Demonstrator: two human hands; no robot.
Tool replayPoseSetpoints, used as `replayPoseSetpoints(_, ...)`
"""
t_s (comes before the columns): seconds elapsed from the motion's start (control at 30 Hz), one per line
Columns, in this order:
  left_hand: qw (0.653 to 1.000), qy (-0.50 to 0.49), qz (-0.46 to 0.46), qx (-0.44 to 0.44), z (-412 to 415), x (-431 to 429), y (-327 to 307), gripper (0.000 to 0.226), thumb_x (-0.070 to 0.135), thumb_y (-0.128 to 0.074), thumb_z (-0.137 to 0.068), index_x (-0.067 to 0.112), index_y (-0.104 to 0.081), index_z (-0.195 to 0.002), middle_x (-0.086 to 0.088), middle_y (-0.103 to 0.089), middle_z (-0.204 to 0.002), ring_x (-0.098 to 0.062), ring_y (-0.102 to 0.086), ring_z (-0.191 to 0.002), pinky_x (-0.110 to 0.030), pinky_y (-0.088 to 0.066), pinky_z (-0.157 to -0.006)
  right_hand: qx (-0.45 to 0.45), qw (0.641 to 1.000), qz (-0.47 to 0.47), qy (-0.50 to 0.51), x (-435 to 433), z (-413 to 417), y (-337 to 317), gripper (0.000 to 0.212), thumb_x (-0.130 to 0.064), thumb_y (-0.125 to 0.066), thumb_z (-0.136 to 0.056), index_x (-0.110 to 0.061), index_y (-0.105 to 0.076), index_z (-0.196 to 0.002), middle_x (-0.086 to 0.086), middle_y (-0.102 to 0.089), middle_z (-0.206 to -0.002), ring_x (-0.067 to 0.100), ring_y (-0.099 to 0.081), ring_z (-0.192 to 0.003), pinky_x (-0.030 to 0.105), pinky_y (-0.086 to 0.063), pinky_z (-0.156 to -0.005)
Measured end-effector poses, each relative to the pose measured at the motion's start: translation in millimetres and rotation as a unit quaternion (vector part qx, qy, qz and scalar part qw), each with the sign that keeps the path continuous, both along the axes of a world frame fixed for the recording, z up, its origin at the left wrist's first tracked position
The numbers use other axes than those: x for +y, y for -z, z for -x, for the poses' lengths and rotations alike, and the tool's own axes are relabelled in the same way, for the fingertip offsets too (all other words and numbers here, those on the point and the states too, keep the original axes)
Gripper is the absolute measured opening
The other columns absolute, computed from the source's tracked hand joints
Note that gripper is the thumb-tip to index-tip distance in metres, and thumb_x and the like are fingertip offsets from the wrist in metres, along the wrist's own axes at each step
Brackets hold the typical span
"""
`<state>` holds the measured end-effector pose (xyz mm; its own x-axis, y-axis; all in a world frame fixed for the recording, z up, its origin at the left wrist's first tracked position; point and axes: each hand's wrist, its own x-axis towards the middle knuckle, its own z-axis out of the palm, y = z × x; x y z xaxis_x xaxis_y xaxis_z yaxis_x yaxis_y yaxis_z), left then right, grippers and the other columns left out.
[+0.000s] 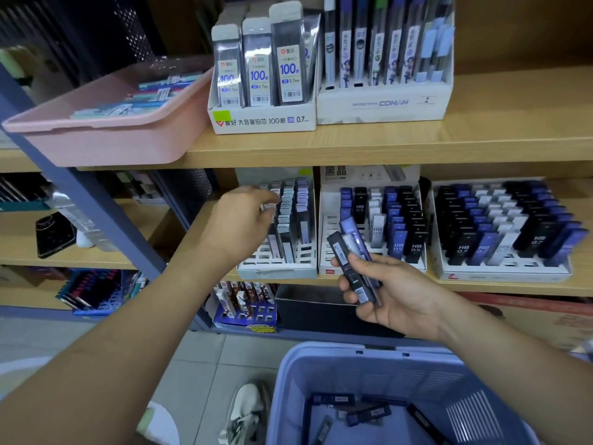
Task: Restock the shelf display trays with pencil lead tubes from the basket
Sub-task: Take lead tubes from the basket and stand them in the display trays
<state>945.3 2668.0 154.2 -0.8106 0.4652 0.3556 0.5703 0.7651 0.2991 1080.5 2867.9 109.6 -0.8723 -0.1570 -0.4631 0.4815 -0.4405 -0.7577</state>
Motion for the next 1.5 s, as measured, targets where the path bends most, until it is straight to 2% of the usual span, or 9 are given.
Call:
replayPoseSetpoints(0.1, 0.981, 0.091, -0.076, -0.152, -28, 20, -15, 0.029, 0.015, -0.065, -0.089, 0.031, -0.066, -0.113, 0.012, -0.065, -0.106, -0.006, -0.06, -0.093, -0.011, -0.047, -0.078, 0.009, 1.0, 0.023, -0.015, 1, -3, -6, 0.034, -0.028, -0.065, -0.085, -0.006, -0.069, -0.111, 0.009, -0.063, -0.079, 0.016, -0.053, -0.061, 0.019, -0.04, -0.044)
replayPoseSetpoints(0.2, 0.959, 0.189, -0.037, -0.207, -46, 35, -7, 0.049, 0.016, -0.077, -0.078, 0.032, -0.062, -0.122, 0.012, -0.061, -0.114, -0.004, -0.058, -0.096, -0.022, -0.052, -0.084, 0.015, 0.999, 0.031, -0.015, 1, -7, -12, 0.025, -0.028, -0.062, -0.088, -0.009, -0.068, -0.103, 0.011, -0.063, -0.077, 0.016, -0.051, -0.055, 0.017, -0.036, -0.04)
replayPoseSetpoints(0.53, 0.935, 0.293, 0.137, 0.142, -46, 51, 8, 0.005, 0.016, -0.065, -0.088, 0.013, -0.069, -0.09, -0.002, -0.066, -0.08, -0.022, -0.063, -0.072, -0.026, -0.046, -0.062, -0.014, 0.998, 0.032, 0.054, 23, -18, -16, 0.025, -0.035, -0.051, -0.098, -0.012, -0.059, -0.104, 0.009, -0.064, -0.075, 0.013, -0.047, -0.046, 0.017, -0.033, -0.036)
replayPoseSetpoints(0.67, 0.979, 0.148, 0.036, -0.134, -57, 56, 17, 0.02, 0.019, -0.048, -0.099, 0.017, -0.067, -0.092, 0.004, -0.065, -0.076, -0.012, -0.059, -0.067, -0.024, -0.045, -0.063, 0.001, 0.989, 0.035, 0.141, 34, -20, -16, 0.024, -0.027, -0.05, -0.1, -0.01, -0.06, -0.113, 0.007, -0.067, -0.08, 0.012, -0.052, -0.054, 0.019, -0.041, -0.041)
replayPoseSetpoints(0.8, 0.888, 0.088, -0.192, -0.409, -77, 75, 25, 0.025, 0.015, -0.045, -0.1, 0.013, -0.061, -0.08, -0.007, -0.066, -0.071, -0.01, -0.061, -0.052, -0.022, -0.053, -0.053, 0.025, 0.991, 0.038, 0.129, 35, -20, -14, 0.004, -0.014, -0.056, -0.095, -0.012, -0.058, -0.099, -0.003, -0.045, -0.064, 0.005, -0.03, -0.045, 0.015, -0.025, -0.039)
replayPoseSetpoints(0.93, 0.818, 0.123, -0.188, -0.53, -92, 86, 23, 0.022, 0.019, -0.05, -0.098, 0.004, -0.064, -0.092, -0.009, -0.07, -0.076, -0.012, -0.067, -0.06, -0.02, -0.054, -0.057, 0.041, 0.987, -0.018, 0.153, 32, -22, -9, 0.011, -0.011, -0.066, -0.089, -0.014, -0.058, -0.083, -0.005, -0.045, -0.061, 0.004, -0.028, -0.043, 0.014, -0.023, -0.035)
replayPoseSetpoints(1.13, 0.843, 0.101, -0.226, -0.478, -75, 92, 13, 0.02, 0.013, -0.066, -0.088, 0.022, -0.06, -0.105, -0.003, -0.066, -0.085, -0.014, -0.065, -0.07, -0.026, -0.057, -0.066, 0.031, 0.979, -0.171, 0.111, 36, -28, -7, 0.012, -0.015, -0.069, -0.09, -0.018, -0.059, -0.083, -0.008, -0.044, -0.055, 0.004, -0.027, -0.041, 0.016, -0.021, -0.035)
replayPoseSetpoints(1.3, 0.851, 0.116, -0.207, -0.469, -64, 97, 11, 0.019, 0.001, -0.067, -0.084, 0.005, -0.065, -0.102, -0.007, -0.067, -0.069, -0.013, -0.065, -0.059, -0.022, -0.056, -0.061, -0.005, 0.97, -0.238, 0.052, 36, -33, -4, 0.006, -0.024, -0.063, -0.095, -0.02, -0.061, -0.099, -0.004, -0.039, -0.063, 0.007, -0.025, -0.044, 0.019, -0.016, -0.041)
replayPoseSetpoints(1.5, 0.93, 0.036, -0.201, -0.304, -25, 98, 10, 0.01, -0.001, -0.063, -0.087, 0.005, -0.065, -0.096, -0.012, -0.068, -0.083, -0.02, -0.068, -0.071, -0.022, -0.056, -0.066, -0.039, 0.955, -0.277, 0.098, 55, -34, -1, 0.014, -0.029, -0.054, -0.099, -0.018, -0.058, -0.107, 0.006, -0.055, -0.08, 0.004, -0.027, -0.035, 0.016, -0.017, -0.032)
